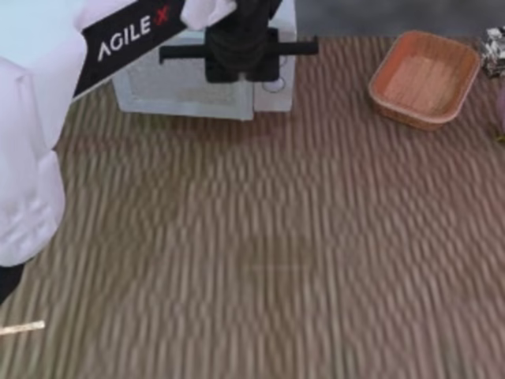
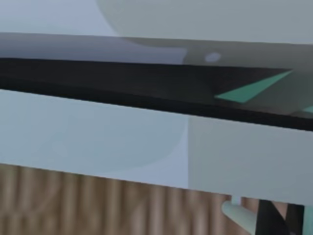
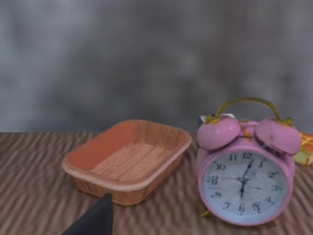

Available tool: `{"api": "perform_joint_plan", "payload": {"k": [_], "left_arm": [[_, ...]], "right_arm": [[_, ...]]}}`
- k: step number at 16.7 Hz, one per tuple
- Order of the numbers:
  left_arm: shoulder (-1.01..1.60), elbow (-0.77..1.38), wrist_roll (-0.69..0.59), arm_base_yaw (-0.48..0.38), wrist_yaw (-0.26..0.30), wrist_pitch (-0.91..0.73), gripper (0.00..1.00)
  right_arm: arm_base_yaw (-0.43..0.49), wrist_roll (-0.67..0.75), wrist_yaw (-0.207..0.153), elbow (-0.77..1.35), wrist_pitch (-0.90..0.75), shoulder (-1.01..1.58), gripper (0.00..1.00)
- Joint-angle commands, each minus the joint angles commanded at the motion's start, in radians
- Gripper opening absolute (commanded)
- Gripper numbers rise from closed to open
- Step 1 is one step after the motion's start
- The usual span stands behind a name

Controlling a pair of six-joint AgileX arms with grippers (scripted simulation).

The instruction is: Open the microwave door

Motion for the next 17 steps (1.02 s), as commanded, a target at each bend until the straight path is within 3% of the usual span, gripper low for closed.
{"api": "perform_joint_plan", "payload": {"k": [8,17], "left_arm": [[-0.107,-0.169,0.096,0.012,0.037,0.09,0.0],[-0.112,-0.176,0.1,0.013,0.039,0.094,0.0]], "right_arm": [[0.0,0.0,0.0,0.0,0.0,0.0,1.0],[0.0,0.0,0.0,0.0,0.0,0.0,1.0]]}}
